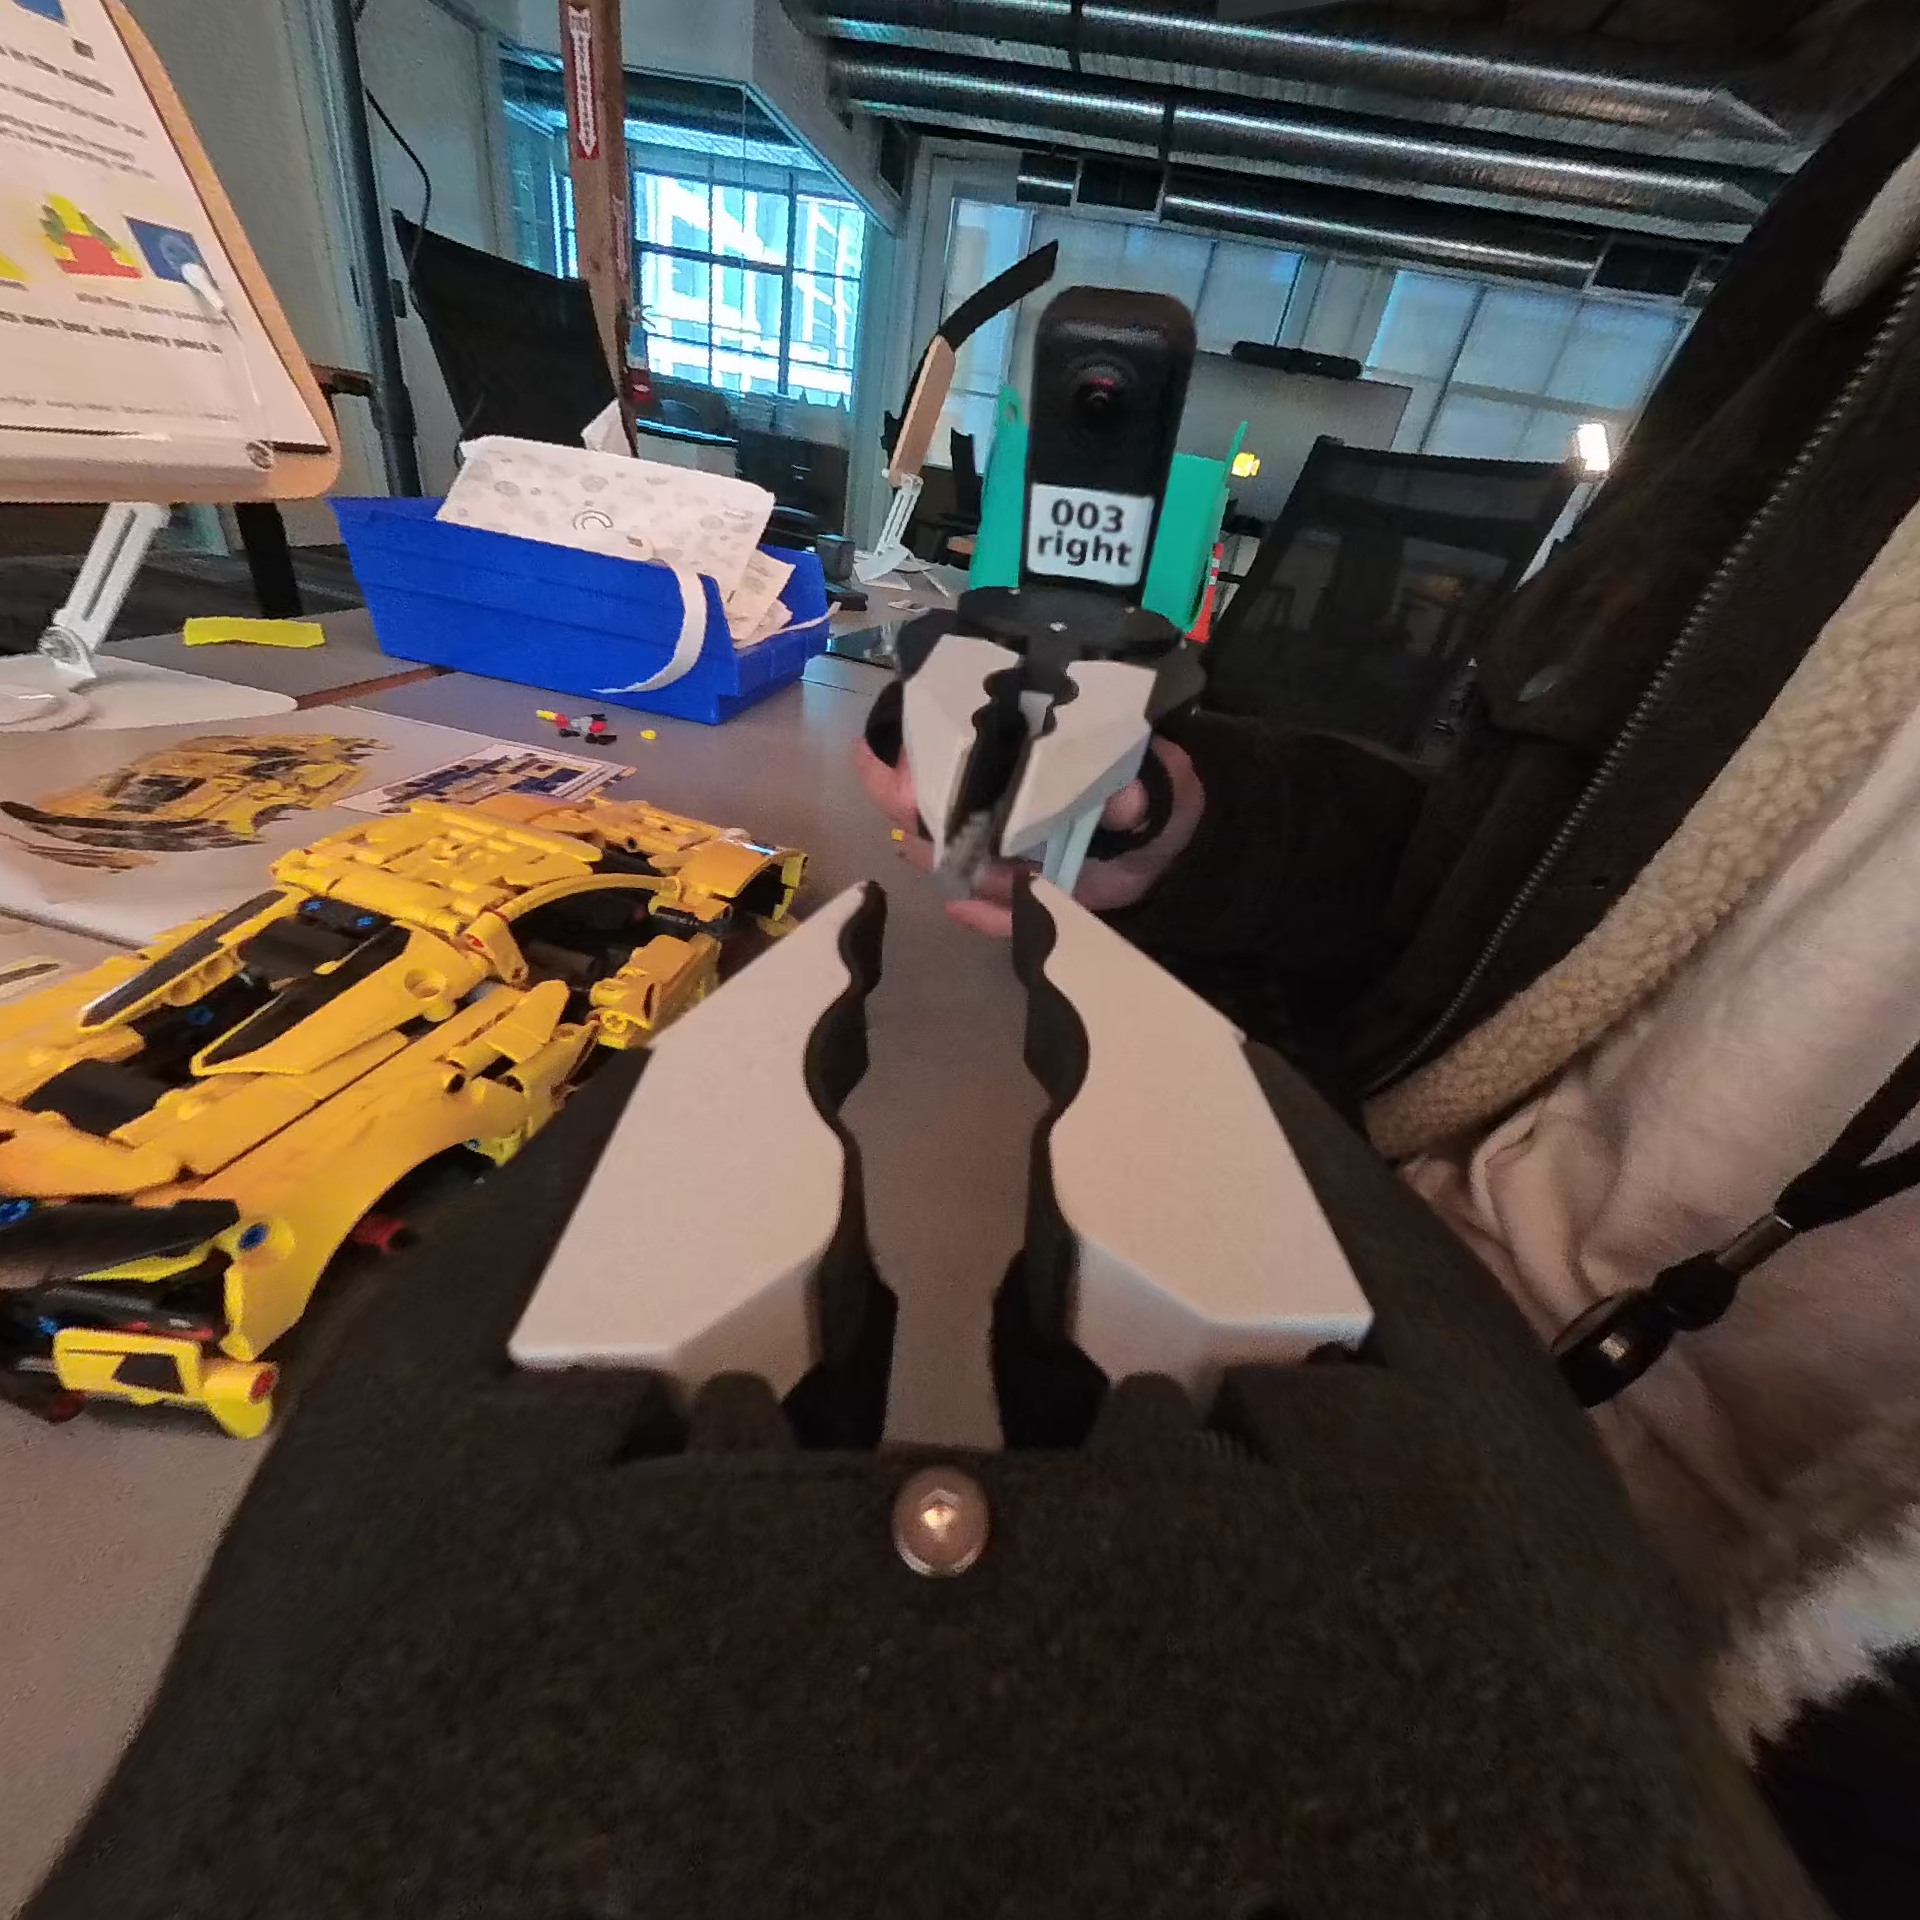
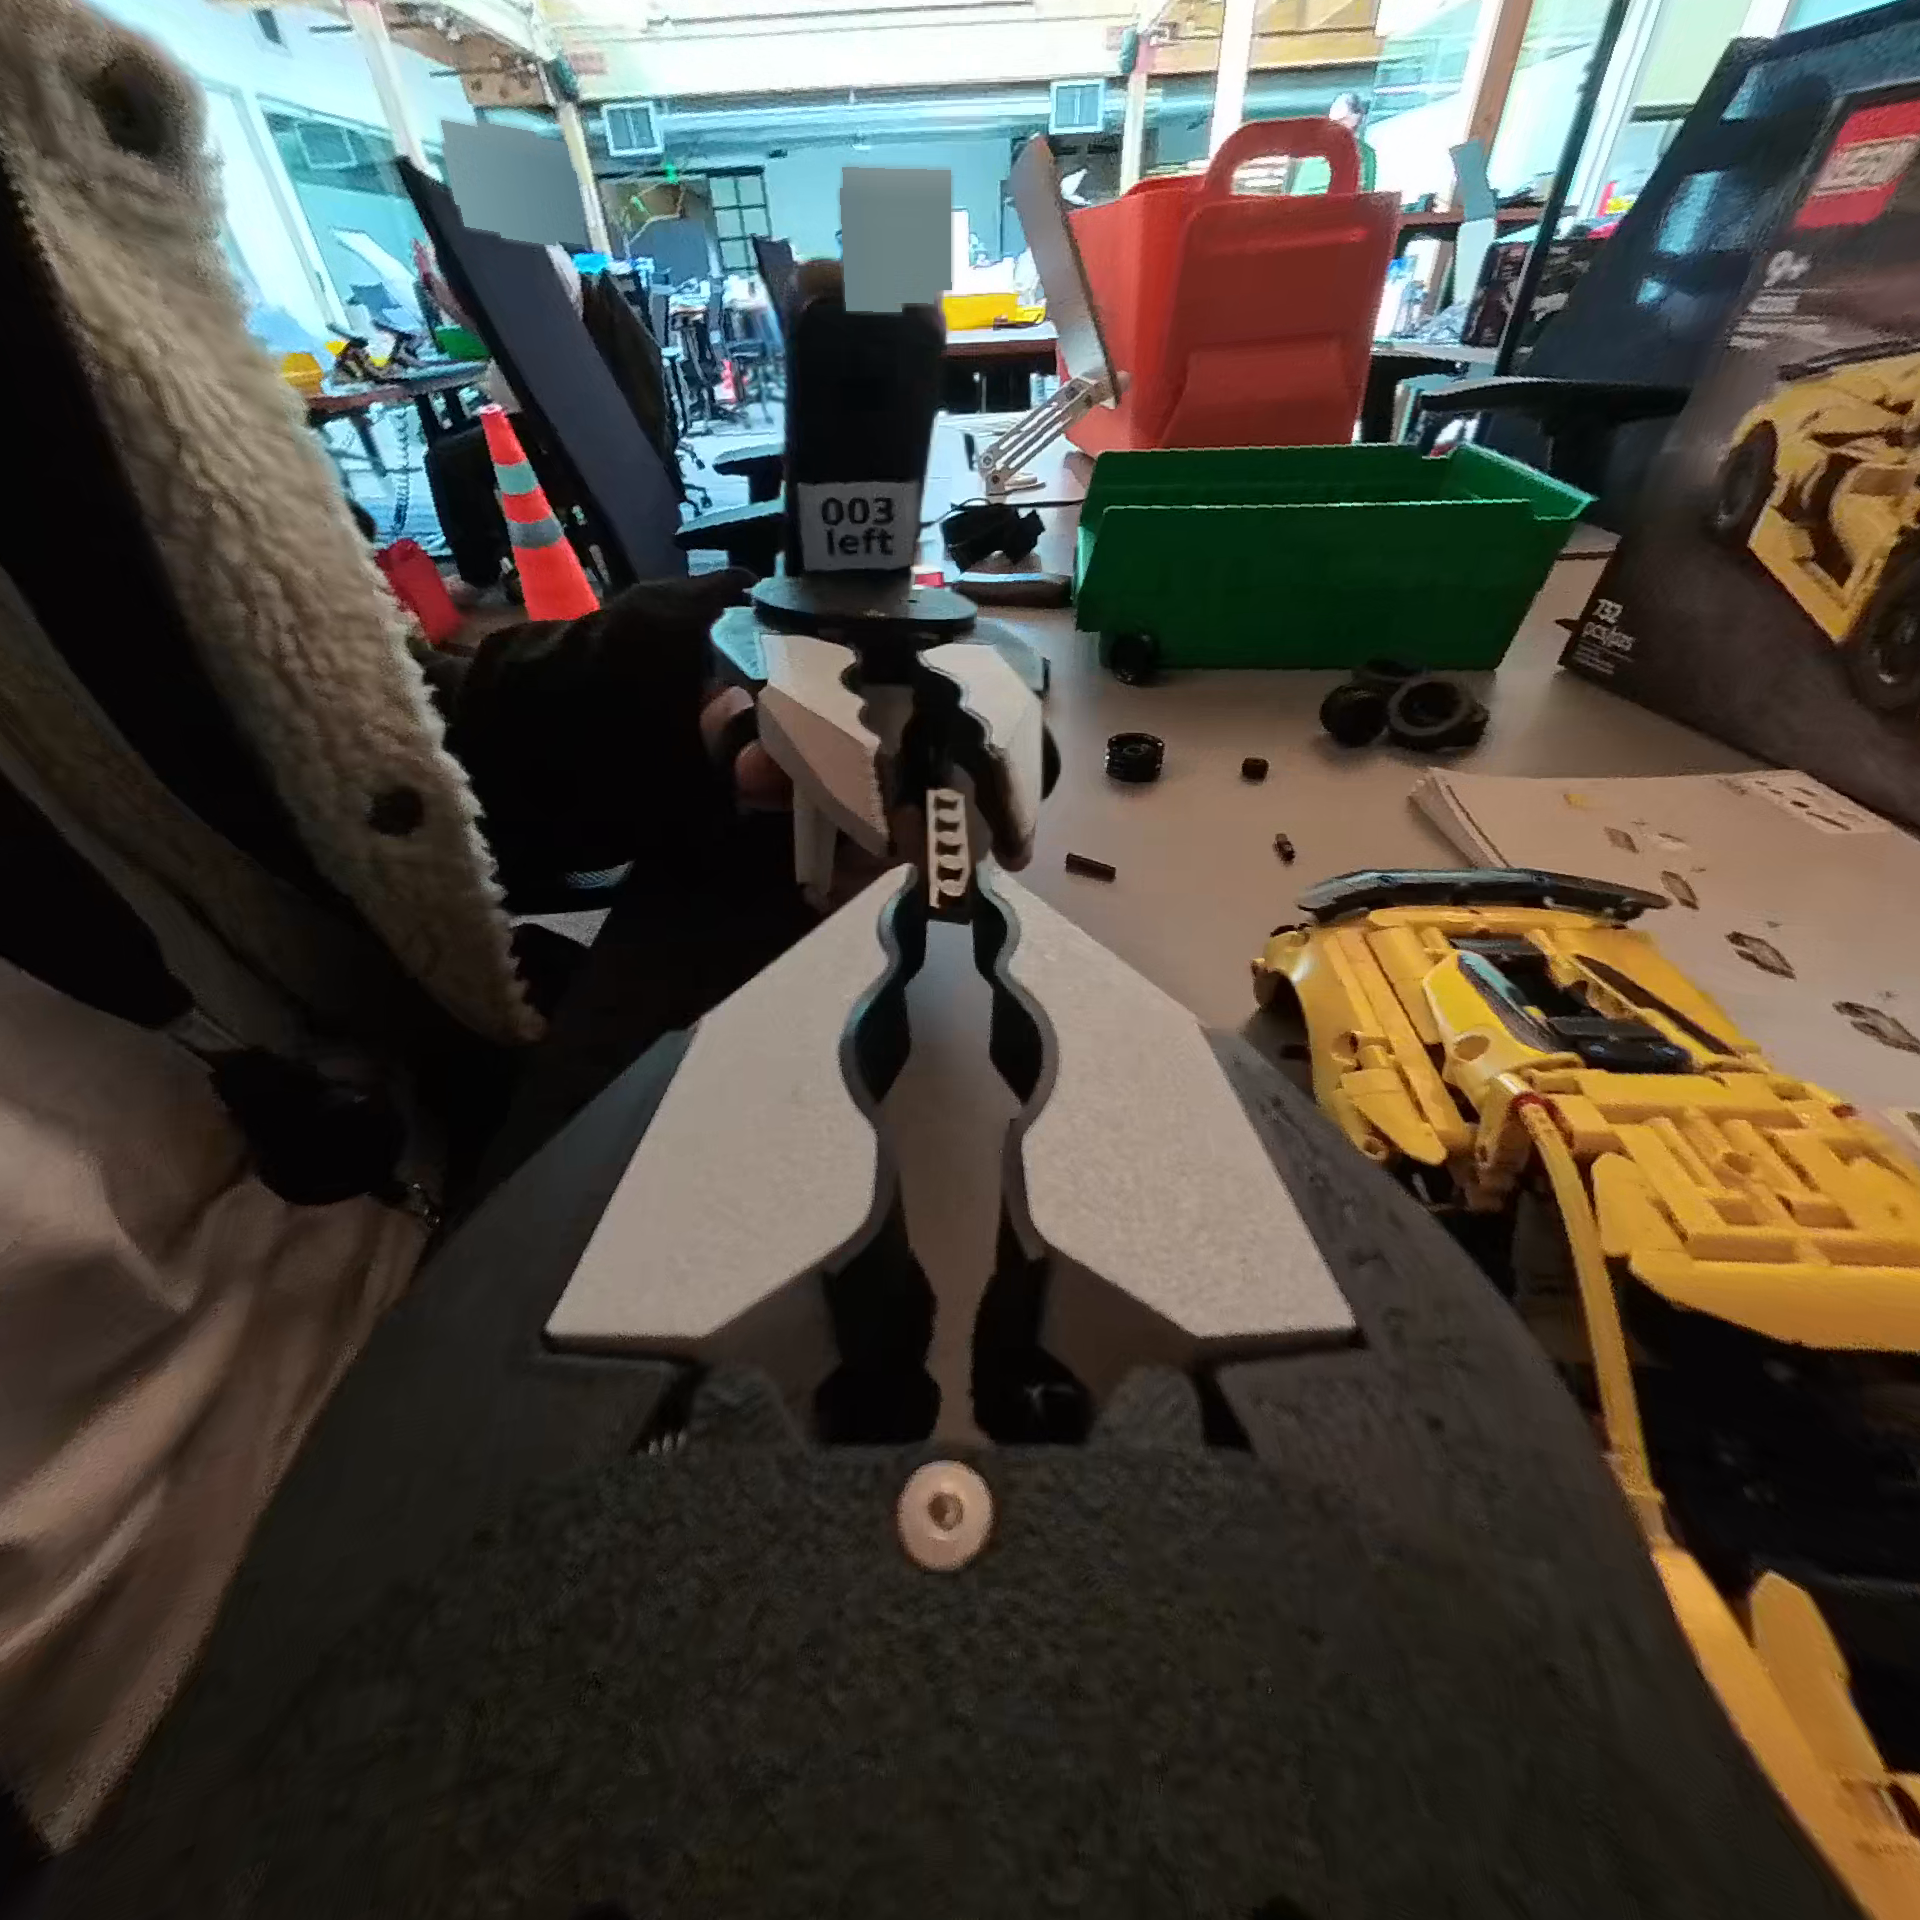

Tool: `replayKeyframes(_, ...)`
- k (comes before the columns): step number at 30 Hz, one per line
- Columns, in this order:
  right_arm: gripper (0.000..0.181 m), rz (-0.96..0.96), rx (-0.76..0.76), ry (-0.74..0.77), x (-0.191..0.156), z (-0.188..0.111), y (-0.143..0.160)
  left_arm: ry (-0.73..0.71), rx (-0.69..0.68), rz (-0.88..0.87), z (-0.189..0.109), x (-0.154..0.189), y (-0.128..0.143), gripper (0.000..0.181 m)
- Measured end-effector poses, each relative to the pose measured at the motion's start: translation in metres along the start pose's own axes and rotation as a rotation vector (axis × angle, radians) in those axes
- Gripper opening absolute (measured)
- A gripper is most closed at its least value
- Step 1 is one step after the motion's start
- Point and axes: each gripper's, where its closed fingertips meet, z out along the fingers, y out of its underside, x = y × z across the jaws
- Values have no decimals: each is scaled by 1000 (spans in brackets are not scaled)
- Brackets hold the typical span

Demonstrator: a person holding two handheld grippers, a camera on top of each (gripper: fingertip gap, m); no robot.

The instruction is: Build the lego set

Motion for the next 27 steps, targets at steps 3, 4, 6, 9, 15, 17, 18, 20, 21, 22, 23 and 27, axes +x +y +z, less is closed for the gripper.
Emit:
replayKeyframes(3, 8, -12, -14, -15, -4, 4, 3, 21, 5, 40, 1, 7, 0, 15)
replayKeyframes(4, 8, -8, -9, -19, -4, 4, 2, 14, 5, 54, 2, 7, 0, 15)
replayKeyframes(6, 8, -4, 0, -29, -6, 4, 0, 12, 10, 63, 1, 8, -1, 10)
replayKeyframes(9, 8, 34, -5, -43, -6, 4, 3, 19, 4, 64, 1, 8, 0, 9)
replayKeyframes(15, 10, 73, -7, -33, -3, 5, 4, -7, 24, 191, 2, 9, -2, 7)
replayKeyframes(17, 9, 62, 2, -39, -5, 4, 2, 7, 32, 164, 2, 10, -4, 7)
replayKeyframes(18, 9, 64, 2, -40, -5, 4, 2, 10, 33, 155, 2, 11, -5, 7)
replayKeyframes(20, 9, 60, -2, -37, -5, 4, 1, 10, 43, 156, 2, 11, -6, 7)
replayKeyframes(21, 9, 58, 4, -37, -6, 4, 0, 11, 52, 156, 1, 11, -7, 7)
replayKeyframes(22, 9, 65, 8, -44, -6, 5, -1, 14, 58, 155, 2, 12, -8, 7)
replayKeyframes(23, 9, 77, 3, -53, -7, 6, 0, 17, 57, 152, 2, 12, -7, 8)
replayKeyframes(27, 9, 53, -20, -47, -9, 10, 4, 25, 37, 144, 4, 13, -4, 8)
